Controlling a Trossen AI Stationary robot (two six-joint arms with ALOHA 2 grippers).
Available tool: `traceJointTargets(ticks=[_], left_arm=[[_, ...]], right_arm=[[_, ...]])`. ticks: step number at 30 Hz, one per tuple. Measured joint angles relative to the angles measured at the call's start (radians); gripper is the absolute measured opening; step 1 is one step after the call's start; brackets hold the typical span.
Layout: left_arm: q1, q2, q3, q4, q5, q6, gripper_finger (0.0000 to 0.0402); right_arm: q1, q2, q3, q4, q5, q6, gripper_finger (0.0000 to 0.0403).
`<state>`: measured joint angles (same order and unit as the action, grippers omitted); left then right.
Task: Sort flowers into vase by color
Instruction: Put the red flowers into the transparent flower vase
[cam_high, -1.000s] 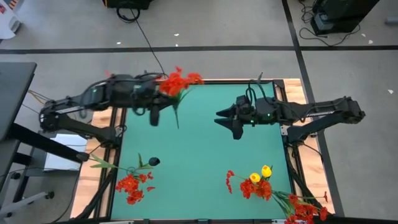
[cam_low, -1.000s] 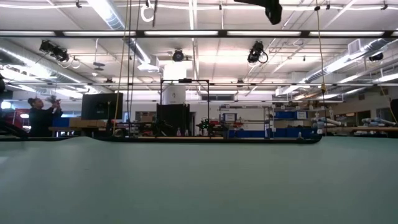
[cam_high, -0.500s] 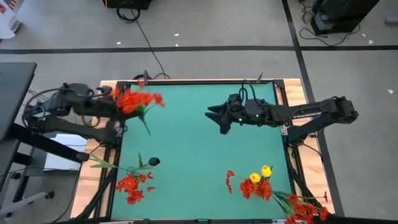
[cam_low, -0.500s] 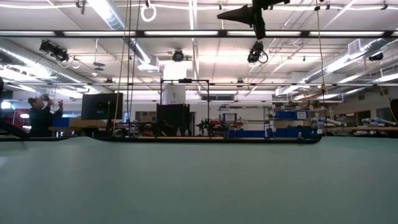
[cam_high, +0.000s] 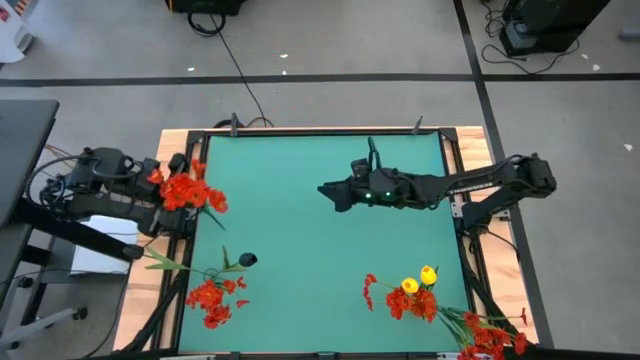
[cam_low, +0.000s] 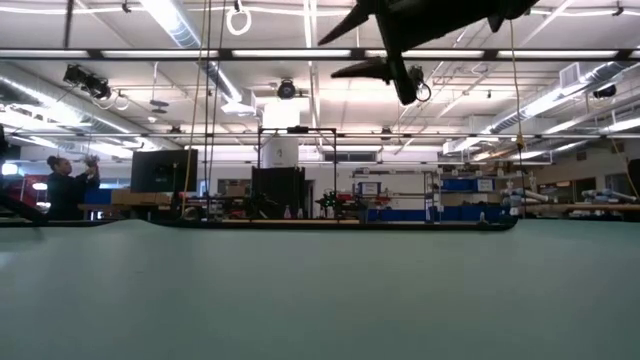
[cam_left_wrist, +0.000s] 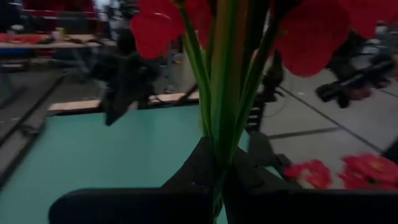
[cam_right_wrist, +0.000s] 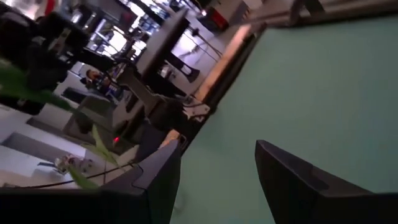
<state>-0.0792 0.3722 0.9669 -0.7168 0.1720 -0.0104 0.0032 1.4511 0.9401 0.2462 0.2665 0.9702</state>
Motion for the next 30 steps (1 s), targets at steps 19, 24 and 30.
traceJointTargets(ticks=[19, 24, 30], left_arm=[[0.0, -0.113, -0.194, -0.068, 0.354, -0.008, 0.0013], [0.0, -0.124, -0.293, 0.052, 0.428, -0.054, 0.0013], [0.0, -0.127, -0.301, 0.089, 0.467, -0.048, 0.0013]], right_arm=[[0.004, 0.1, 0.0, 0.029, 0.01, 0.209, 0.0215], [0.003, 0.098, 0.001, 0.047, 0.013, 0.21, 0.0215], [0.003, 0.098, 0.001, 0.045, 0.013, 0.232, 0.0215]])
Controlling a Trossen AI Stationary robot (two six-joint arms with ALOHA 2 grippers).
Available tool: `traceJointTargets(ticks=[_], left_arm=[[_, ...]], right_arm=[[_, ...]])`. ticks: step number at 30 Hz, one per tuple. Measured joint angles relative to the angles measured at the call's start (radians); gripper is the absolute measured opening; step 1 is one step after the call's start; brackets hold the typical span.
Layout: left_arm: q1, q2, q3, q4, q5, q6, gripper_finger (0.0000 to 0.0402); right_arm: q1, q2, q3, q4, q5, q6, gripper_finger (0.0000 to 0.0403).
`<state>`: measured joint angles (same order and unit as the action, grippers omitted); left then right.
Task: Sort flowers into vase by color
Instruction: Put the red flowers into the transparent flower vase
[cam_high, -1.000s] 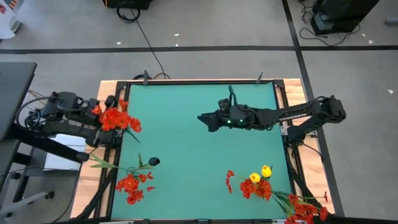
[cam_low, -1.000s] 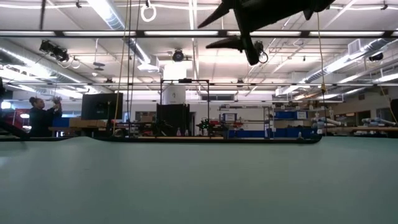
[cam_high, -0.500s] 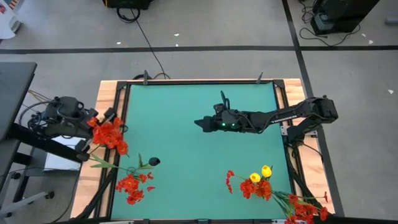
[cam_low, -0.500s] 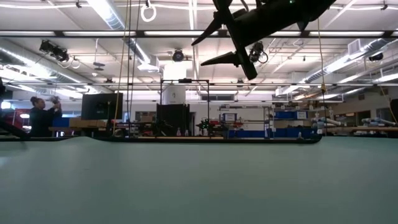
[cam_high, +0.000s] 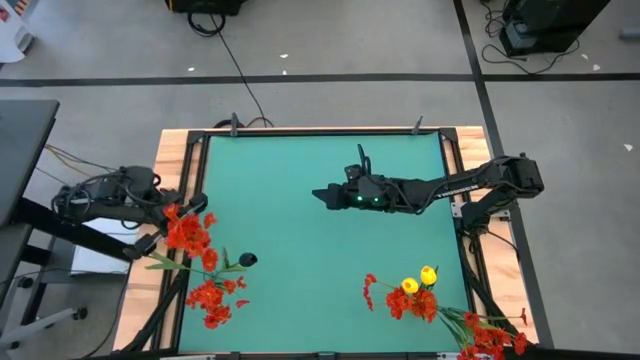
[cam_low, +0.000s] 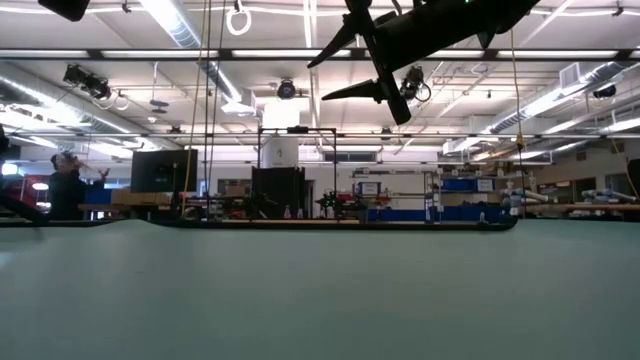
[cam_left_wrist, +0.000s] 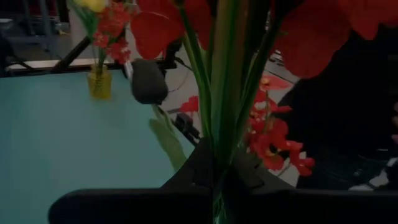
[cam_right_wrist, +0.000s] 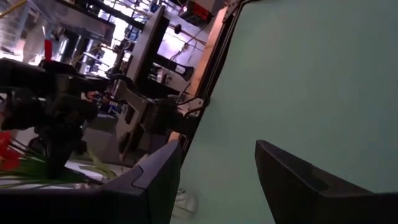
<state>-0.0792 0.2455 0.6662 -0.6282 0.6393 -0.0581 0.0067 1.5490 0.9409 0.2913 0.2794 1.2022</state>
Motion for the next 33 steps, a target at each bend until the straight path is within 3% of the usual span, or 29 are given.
traceJointTargets(ticks=[8, 18, 23, 28, 33], left_arm=[[0.0, -0.023, -0.081, 0.001, 0.012, 0.034, 0.0013], [0.0, -0.024, -0.085, 0.027, 0.008, 0.031, 0.0013], [0.0, -0.024, -0.085, 0.041, -0.018, 0.004, 0.0013], [0.0, -0.023, -0.084, 0.124, -0.062, -0.183, 0.0013], [0.0, -0.023, -0.022, 0.1, -0.144, -0.167, 0.0013]], right_arm=[[-0.004, 0.0, 0.0, 0.002, 0.0, 0.002, 0.0215], [-0.007, 0.0, 0.0, 0.012, -0.012, 0.008, 0.0215], [-0.012, 0.0, 0.0, 0.022, -0.019, 0.012, 0.0215], [-0.019, 0.0, 0.0, 0.03, -0.053, 0.018, 0.0215], [-0.023, 0.0, 0.0, 0.029, -0.056, 0.027, 0.0215]])
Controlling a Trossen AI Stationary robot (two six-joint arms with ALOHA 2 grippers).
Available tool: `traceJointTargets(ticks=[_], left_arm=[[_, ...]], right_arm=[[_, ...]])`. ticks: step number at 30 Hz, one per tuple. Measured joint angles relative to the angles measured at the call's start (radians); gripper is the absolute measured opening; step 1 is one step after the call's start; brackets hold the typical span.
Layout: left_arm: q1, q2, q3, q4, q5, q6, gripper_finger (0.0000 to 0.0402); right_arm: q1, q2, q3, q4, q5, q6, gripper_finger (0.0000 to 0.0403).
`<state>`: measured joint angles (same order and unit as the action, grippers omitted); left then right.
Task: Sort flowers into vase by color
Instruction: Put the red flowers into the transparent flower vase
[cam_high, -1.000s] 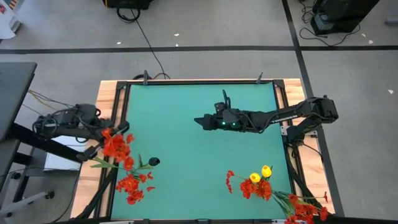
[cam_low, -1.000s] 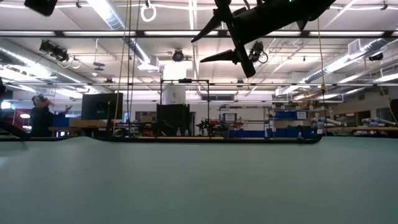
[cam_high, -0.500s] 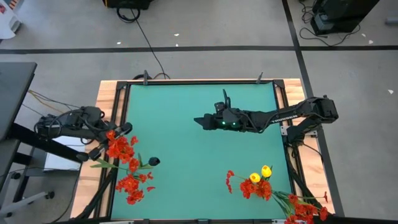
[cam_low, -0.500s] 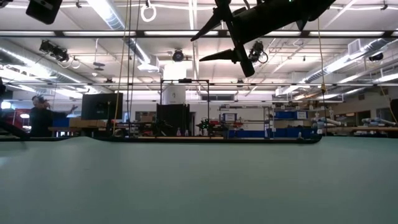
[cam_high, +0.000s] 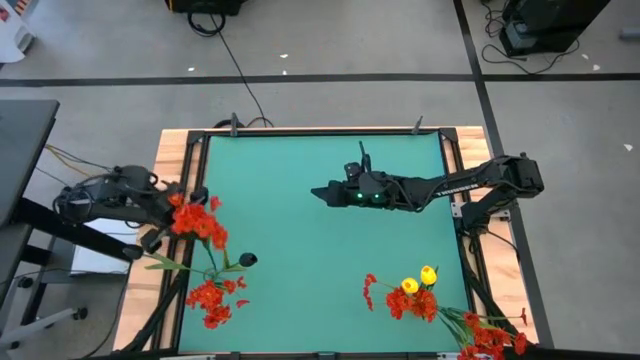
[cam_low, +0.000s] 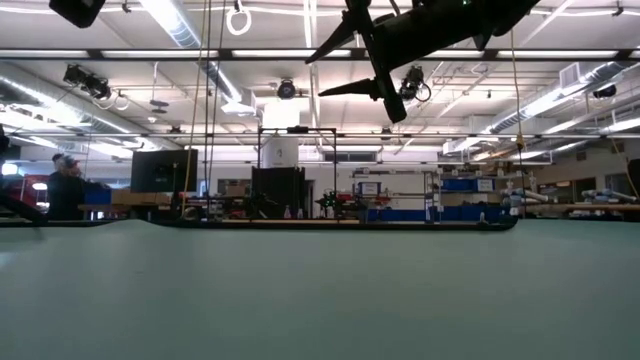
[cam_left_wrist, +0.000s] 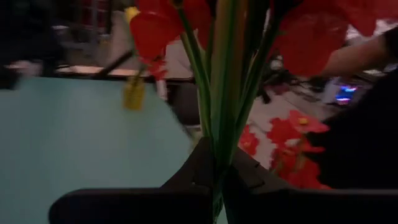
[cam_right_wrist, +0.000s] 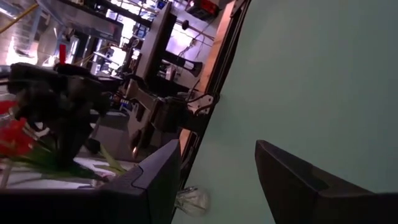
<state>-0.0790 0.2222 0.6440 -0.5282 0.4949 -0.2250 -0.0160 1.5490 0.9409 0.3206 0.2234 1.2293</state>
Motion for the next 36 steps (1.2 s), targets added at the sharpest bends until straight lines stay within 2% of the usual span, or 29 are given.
traceJointTargets(ticks=[7, 11, 16, 19, 22, 26, 30, 36], left_arm=[[0.0, -0.001, 0.183, -0.24, -0.146, 0.028, 0.0013], [0.0, 0.001, 0.199, -0.32, -0.271, 0.032, 0.0013], [0.0, 0.086, 0.145, -0.171, -0.3, 0.029, 0.0013], [-0.009, 0.159, 0.144, -0.071, -0.291, 0.033, 0.0013], [-0.036, 0.199, 0.144, -0.039, -0.259, 0.067, 0.0013], [-0.085, 0.176, 0.119, 0.012, -0.236, 0.164, 0.0013], [-0.124, 0.131, 0.035, 0.159, -0.299, 0.137, 0.0009], [-0.189, 0.124, -0.106, 0.228, -0.371, 0.083, 0.0008]], right_arm=[[-0.023, 0.0, 0.0, 0.0, -0.002, 0.003, 0.0215], [-0.042, 0.0, 0.0, 0.0, -0.002, 0.002, 0.0215], [-0.058, 0.0, 0.0, -0.001, -0.008, -0.021, 0.0215], [-0.066, 0.0, 0.0, 0.0, -0.009, -0.029, 0.0215], [-0.074, 0.0, 0.0, 0.0, -0.022, -0.049, 0.0215], [-0.08, 0.0, 0.0, -0.005, -0.045, -0.079, 0.0215], [-0.08, 0.0, 0.0, -0.007, -0.046, -0.083, 0.0215], [-0.095, 0.0, 0.0, -0.009, -0.092, -0.105, 0.0215]])
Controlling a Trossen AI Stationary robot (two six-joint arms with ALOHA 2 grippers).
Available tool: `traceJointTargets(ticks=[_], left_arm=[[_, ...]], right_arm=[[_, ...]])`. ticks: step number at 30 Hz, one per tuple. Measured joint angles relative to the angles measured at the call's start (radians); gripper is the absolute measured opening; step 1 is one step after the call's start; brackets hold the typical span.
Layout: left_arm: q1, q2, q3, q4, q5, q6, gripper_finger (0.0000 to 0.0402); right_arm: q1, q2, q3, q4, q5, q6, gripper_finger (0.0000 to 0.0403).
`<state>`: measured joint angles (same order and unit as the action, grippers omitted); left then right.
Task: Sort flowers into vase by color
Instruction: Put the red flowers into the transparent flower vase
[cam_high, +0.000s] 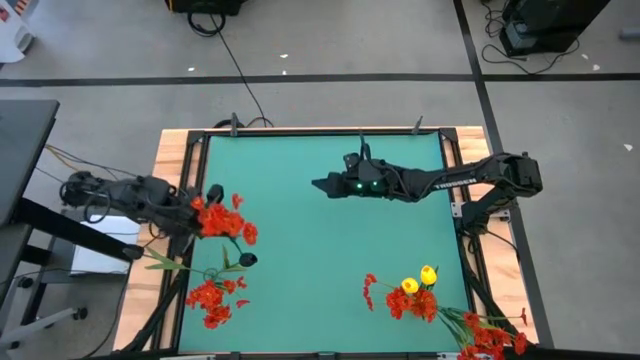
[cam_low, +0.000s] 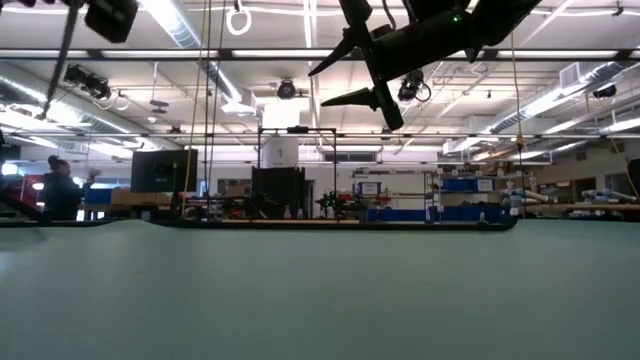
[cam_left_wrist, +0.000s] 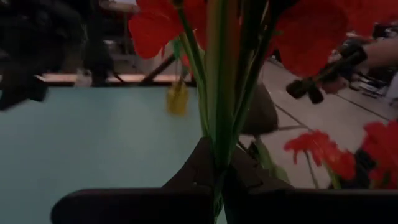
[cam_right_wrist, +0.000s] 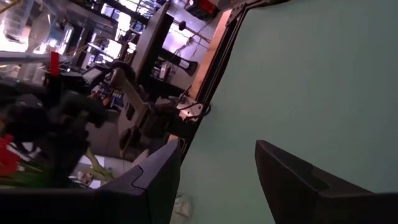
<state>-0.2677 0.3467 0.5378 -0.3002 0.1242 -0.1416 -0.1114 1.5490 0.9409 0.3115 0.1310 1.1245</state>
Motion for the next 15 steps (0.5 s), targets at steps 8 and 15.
traceJointTargets(ticks=[8, 15], left_arm=[[-0.161, -0.132, -0.023, -0.169, -0.01, 0.043, 0.0008], [-0.221, -0.25, -0.02, -0.186, -0.153, -0.003, 0.0008]], right_arm=[[-0.025, 0.0, 0.0, -0.014, -0.082, -0.003, 0.0215], [-0.028, 0.0, 0.0, -0.036, -0.103, -0.028, 0.0215]])
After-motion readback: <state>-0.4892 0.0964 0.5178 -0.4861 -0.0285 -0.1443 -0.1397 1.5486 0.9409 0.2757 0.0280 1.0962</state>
